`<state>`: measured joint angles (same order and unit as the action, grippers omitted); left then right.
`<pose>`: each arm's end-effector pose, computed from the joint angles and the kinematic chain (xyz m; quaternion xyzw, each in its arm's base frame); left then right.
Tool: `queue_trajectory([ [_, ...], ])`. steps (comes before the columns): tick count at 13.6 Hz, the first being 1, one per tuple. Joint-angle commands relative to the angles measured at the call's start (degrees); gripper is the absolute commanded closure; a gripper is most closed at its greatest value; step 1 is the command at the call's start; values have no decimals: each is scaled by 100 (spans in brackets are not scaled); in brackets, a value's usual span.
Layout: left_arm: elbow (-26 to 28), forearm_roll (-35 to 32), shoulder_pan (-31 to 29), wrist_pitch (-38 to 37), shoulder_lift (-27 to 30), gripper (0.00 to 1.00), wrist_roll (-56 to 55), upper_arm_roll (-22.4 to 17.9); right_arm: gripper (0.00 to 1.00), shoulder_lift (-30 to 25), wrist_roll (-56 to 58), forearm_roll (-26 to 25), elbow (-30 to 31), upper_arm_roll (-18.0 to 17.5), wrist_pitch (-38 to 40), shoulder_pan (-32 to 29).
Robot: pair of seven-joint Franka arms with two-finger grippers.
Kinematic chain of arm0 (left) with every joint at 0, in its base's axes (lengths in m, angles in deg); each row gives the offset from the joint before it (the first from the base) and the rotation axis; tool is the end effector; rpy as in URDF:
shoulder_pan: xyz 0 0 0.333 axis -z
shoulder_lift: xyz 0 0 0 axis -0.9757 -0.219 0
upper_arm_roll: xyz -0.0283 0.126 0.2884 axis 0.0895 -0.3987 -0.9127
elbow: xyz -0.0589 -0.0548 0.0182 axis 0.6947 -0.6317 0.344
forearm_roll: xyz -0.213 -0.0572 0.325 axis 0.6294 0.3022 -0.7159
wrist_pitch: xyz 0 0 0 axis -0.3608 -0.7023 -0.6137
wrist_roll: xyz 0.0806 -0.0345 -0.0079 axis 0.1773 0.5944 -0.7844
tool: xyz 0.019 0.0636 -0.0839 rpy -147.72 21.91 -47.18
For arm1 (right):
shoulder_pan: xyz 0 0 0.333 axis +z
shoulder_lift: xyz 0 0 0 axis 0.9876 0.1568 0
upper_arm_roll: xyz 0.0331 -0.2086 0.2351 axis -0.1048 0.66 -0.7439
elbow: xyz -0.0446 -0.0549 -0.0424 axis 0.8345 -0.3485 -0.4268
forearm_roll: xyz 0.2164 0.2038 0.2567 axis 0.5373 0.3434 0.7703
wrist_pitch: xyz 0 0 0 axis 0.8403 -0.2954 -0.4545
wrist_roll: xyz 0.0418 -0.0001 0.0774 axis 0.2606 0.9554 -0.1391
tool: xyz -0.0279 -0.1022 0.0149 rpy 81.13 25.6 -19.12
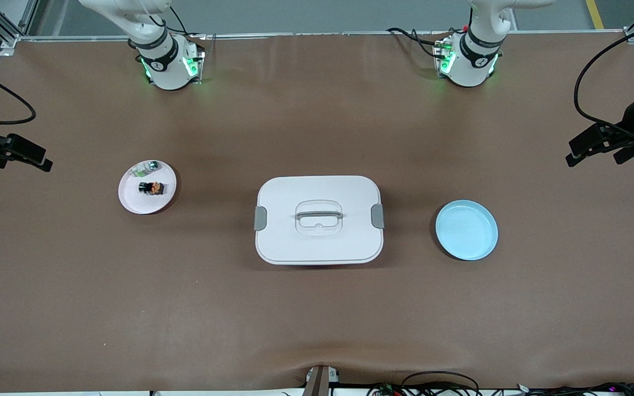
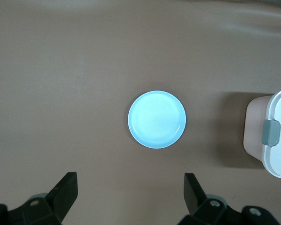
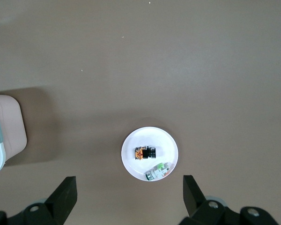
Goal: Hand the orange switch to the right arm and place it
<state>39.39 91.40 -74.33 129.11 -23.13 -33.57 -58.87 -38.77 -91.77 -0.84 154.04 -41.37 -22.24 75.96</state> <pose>0.5613 -0.0187 0.6191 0.9982 0.0316 0.0452 0.0240 0.5726 -0.0291 0.6135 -0.9981 0.0576 -0.0011 0.0236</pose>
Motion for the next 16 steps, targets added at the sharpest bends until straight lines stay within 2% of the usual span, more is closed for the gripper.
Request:
queue_trajectory([
  [1, -179, -138, 50, -130, -81, 0, 61, -33, 0, -27, -65, 100, 62, 71, -24, 1],
  [16, -188, -138, 58, -130, -81, 0, 44, -24, 0, -124, 207, -277, -60, 45, -59, 378],
])
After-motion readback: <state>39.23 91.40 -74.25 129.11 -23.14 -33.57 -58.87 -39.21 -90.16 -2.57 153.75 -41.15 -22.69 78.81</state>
